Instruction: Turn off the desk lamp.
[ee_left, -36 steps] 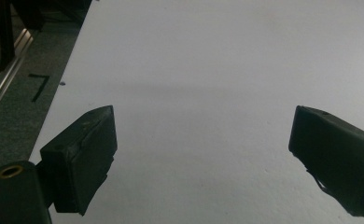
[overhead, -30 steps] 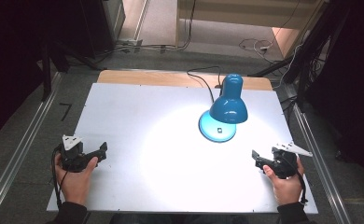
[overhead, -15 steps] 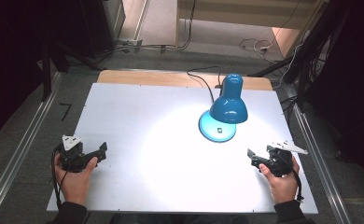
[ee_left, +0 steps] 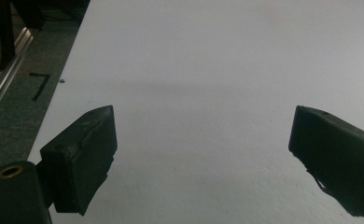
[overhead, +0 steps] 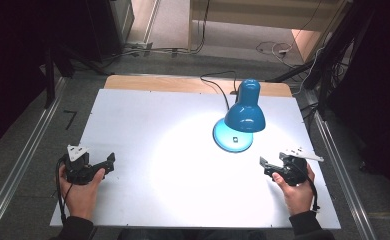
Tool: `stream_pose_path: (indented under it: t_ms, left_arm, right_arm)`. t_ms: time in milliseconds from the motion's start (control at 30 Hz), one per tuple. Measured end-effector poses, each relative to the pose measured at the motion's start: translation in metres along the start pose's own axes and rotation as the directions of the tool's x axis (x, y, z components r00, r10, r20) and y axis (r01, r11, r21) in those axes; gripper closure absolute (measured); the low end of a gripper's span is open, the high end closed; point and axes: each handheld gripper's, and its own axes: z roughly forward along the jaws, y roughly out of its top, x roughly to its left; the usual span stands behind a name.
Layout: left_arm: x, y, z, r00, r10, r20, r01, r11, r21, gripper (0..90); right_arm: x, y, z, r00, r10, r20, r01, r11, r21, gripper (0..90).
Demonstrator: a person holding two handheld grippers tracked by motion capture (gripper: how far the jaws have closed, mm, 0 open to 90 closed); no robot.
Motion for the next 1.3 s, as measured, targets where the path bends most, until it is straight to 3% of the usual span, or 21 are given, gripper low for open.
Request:
stream_pose_path:
  t_ms: [733, 1300]
  left_arm:
    - [0.0, 0.0, 0.001, 1.0, -0.002, 0.001, 0.002, 1.0, 0.003, 8.4]
    - [0.001, 0.0, 0.001, 1.0, -0.005, 0.0, 0.005, 1.0, 0.001, 8.4]
  right_arm:
    - [0.007, 0.009, 0.017, 0.9983, 0.025, -0.052, -0.025, 1.0, -0.017, 20.0]
    - [0.02, 0.02, 0.03, 0.9982, 0.003, -0.06, -0.005, 1.0, -0.028, 24.2]
